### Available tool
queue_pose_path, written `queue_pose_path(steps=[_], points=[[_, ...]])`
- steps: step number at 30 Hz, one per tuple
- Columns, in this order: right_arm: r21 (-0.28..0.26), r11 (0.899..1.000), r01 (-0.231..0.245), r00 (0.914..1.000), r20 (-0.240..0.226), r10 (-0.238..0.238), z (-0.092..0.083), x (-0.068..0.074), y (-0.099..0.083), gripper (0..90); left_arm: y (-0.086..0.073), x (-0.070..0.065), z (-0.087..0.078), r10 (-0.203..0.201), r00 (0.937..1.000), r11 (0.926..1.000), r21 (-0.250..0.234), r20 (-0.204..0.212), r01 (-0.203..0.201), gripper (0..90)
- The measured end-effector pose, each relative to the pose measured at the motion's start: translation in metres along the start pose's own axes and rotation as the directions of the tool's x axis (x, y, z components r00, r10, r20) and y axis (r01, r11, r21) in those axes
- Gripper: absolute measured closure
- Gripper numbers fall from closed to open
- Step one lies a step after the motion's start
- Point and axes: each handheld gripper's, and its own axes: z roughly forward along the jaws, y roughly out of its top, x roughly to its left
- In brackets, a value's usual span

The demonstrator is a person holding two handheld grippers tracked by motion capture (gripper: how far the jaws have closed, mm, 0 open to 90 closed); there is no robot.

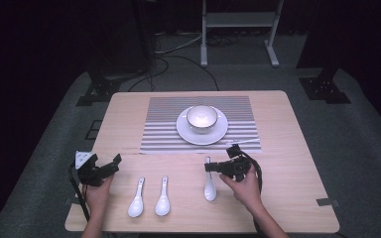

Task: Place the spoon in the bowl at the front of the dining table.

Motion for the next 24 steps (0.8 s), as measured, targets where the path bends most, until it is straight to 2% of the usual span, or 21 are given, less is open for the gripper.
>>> queue_pose_path(steps=[7, 11, 17, 24], points=[[-0.067, 0.997, -0.04, 0.9989, -0.025, 0.039, -0.014, -0.008, 0.007, 84.5, 0.0, 0.0, 0.0, 0.001, 1.0, 1.0, 0.0, 0.0, -0.001, 1.3], [-0.111, 0.991, -0.072, 0.997, -0.036, 0.068, -0.019, -0.014, 0.014, 84.6, 0.0, 0.0, 0.0, 0.001, 1.0, 1.0, 0.0, 0.0, -0.001, 1.3], [-0.18, 0.975, -0.128, 0.9912, -0.057, 0.119, -0.026, -0.02, 0.029, 84.5, 0.0, 0.0, 0.0, -0.002, 1.0, 1.0, 0.0, 0.001, 0.002, 1.3], [-0.241, 0.96, -0.142, 0.9898, -0.046, 0.135, -0.03, -0.021, 0.046, 84.5, 0.0, 0.0, 0.0, -0.001, 1.0, 1.0, 0.0, 0.001, 0.001, 1.3]])
